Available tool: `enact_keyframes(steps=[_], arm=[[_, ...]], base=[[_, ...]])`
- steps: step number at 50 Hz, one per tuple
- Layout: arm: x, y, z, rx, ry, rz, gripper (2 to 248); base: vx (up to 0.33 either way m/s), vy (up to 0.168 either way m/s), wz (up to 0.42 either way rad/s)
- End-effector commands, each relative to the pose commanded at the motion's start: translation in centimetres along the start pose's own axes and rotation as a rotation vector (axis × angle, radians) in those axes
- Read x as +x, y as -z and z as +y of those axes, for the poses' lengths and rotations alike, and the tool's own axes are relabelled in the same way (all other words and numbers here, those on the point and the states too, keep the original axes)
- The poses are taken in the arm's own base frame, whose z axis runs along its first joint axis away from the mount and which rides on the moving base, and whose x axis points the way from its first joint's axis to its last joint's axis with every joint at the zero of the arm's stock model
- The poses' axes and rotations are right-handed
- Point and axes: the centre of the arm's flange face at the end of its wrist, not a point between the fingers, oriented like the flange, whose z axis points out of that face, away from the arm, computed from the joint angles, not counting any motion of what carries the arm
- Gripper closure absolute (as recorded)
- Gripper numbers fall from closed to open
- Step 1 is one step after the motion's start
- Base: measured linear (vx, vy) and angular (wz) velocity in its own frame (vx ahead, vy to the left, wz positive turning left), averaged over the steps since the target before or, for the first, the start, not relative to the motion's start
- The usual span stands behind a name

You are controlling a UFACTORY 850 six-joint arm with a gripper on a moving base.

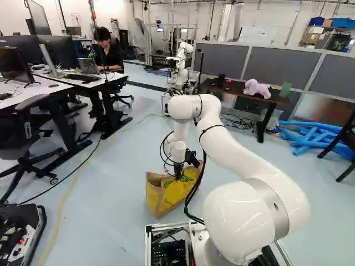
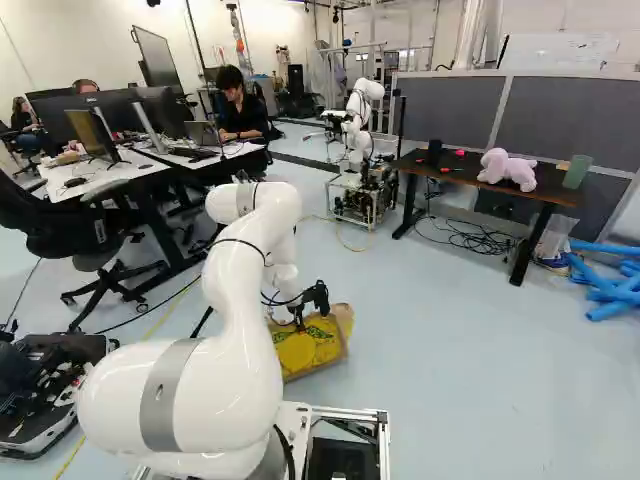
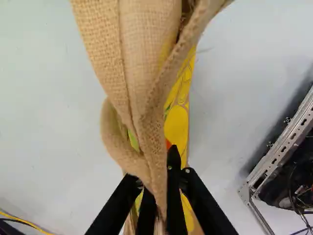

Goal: Pick up the bag on the ground and place it on the table

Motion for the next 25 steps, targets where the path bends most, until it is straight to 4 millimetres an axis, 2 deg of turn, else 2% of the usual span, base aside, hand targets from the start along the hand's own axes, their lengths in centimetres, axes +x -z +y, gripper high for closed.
enact_keyframes(steps=[25], arm=[[-0.1,3.8,0.5,0.007,0.050,0.000,228]], base=[[0.000,0.000,0.000]])
